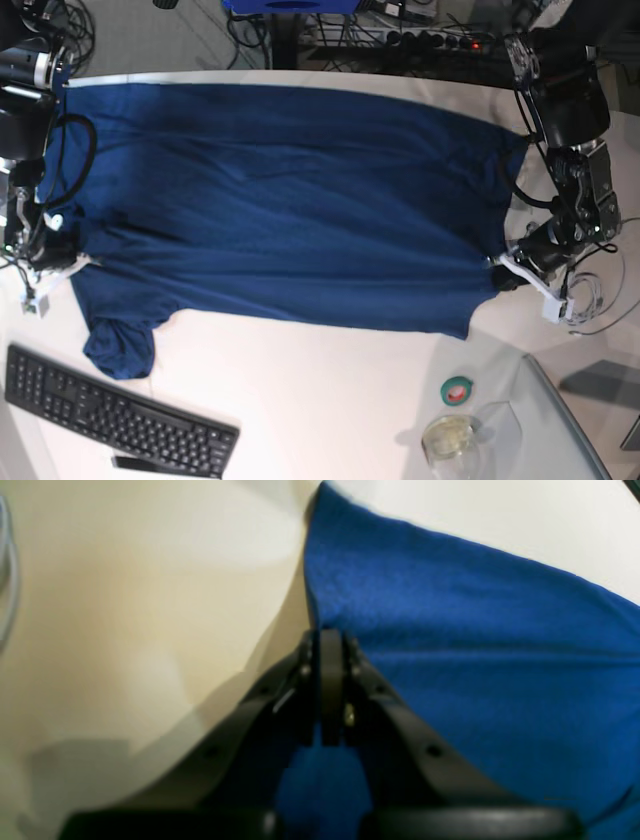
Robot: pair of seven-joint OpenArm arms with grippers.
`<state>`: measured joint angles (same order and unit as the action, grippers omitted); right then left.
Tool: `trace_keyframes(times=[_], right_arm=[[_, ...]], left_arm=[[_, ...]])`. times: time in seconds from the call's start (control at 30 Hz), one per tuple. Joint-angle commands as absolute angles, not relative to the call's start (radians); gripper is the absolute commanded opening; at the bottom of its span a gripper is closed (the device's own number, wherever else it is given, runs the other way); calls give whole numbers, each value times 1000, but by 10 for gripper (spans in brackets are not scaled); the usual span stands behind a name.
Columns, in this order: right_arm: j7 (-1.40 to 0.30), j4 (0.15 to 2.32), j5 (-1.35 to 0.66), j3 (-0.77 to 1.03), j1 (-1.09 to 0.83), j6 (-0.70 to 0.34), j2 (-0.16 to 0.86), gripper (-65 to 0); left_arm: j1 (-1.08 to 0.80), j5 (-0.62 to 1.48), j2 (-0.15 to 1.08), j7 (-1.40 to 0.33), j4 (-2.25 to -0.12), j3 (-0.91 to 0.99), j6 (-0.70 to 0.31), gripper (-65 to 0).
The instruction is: Layout the t-shirt on the table in an organized manner, then fold the t-shirt properly
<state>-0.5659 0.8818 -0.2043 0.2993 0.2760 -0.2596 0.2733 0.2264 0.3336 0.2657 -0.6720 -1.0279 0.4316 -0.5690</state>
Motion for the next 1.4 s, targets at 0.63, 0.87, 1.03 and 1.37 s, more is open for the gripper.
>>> trace_keyframes(times=[0.63, 0.87, 1.03, 1.37], right_arm=[[-549, 898, -211, 300, 300, -263, 286, -650], [-552, 898, -211, 300, 300, -263, 286, -650], [-552, 898, -211, 300, 300, -263, 288, -650], [-549, 898, -211, 300, 300, -263, 291, -650]], left_arm=[[58, 332, 211, -760, -1227, 608, -568, -532], [70, 332, 229, -762, -1313, 616, -568, -196], [232, 329, 232, -751, -1148, 607, -568, -193], [503, 176, 252, -410, -573, 423, -570, -193]])
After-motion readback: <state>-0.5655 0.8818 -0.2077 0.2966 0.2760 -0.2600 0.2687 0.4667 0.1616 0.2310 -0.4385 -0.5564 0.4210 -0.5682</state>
